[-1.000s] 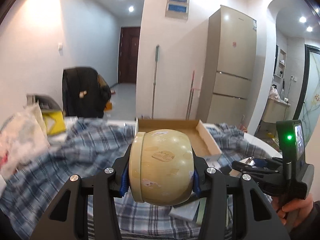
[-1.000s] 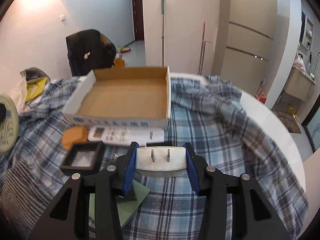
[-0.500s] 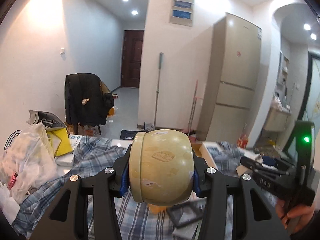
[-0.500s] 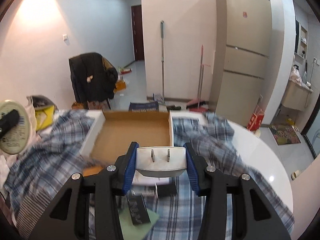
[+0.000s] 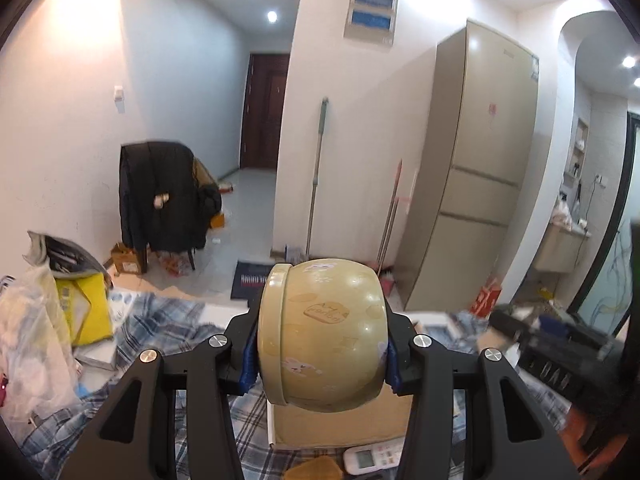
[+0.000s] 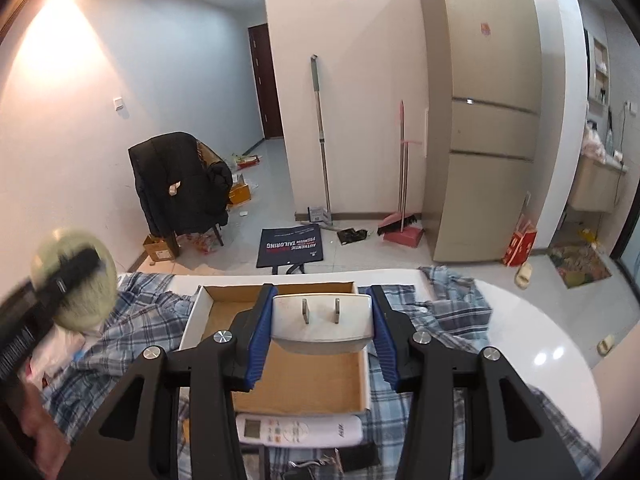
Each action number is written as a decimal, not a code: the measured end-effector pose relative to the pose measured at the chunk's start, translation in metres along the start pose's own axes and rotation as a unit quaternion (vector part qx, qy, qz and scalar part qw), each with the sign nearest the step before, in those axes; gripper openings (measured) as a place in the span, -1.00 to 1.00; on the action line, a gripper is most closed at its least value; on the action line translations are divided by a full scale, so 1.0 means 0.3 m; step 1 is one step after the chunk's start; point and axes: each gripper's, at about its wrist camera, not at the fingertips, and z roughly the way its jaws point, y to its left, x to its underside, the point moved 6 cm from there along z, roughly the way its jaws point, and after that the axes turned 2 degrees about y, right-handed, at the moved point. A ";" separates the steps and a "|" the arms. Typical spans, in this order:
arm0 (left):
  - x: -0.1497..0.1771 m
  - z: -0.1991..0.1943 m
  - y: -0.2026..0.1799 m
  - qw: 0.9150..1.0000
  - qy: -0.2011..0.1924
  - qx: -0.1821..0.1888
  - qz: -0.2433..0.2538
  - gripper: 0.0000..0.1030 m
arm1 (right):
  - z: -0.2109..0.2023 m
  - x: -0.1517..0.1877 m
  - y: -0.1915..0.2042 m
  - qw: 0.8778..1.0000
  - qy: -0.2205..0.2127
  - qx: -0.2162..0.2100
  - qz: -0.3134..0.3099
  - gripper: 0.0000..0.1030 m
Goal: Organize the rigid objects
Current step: 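Lower the jar into the cardboard box with the left gripper while the right gripper releases the plug inside, then open and withdraw both grippers from the cardboard box, then grasp the black square frame with the left gripper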
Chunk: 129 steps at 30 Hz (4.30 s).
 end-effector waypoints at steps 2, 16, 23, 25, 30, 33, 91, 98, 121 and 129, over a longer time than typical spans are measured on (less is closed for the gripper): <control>0.032 0.078 0.019 1.000 0.030 0.000 -0.001 -0.02 | 0.052 0.001 -0.004 1.000 0.010 -0.004 0.013 -0.14; 0.283 0.411 0.010 0.981 0.190 -0.024 0.043 -0.02 | 0.412 0.275 -0.021 0.987 0.163 -0.008 0.006 -0.14; 0.355 0.491 0.051 0.969 0.244 -0.033 0.031 -0.02 | 0.456 0.321 -0.033 0.983 0.184 -0.005 -0.004 -0.14; 0.368 0.501 0.051 0.967 0.252 -0.027 0.032 -0.02 | 0.473 0.340 -0.028 0.981 0.193 -0.001 -0.006 -0.14; 0.387 0.521 0.061 0.964 0.262 -0.024 0.030 -0.02 | 0.469 0.336 -0.011 0.981 0.191 0.001 -0.022 -0.14; 0.391 0.523 0.051 0.963 0.262 -0.034 0.043 -0.02 | 0.474 0.336 -0.015 0.982 0.189 0.004 -0.027 -0.13; 0.361 -0.197 -0.075 0.994 0.076 -0.023 -0.081 1.00 | -0.211 0.266 -0.174 0.998 -0.053 -0.030 0.004 0.41; 0.458 -0.053 -0.090 0.981 0.164 -0.038 -0.091 1.00 | -0.140 0.316 -0.200 0.999 -0.033 0.007 -0.009 0.40; 0.706 0.159 -0.176 0.959 0.272 -0.036 -0.071 0.50 | -0.025 0.398 -0.210 0.999 0.024 0.020 -0.021 0.40; 0.688 0.119 -0.172 0.960 0.275 0.004 -0.053 0.45 | -0.023 0.397 -0.223 0.999 0.025 0.024 -0.019 0.40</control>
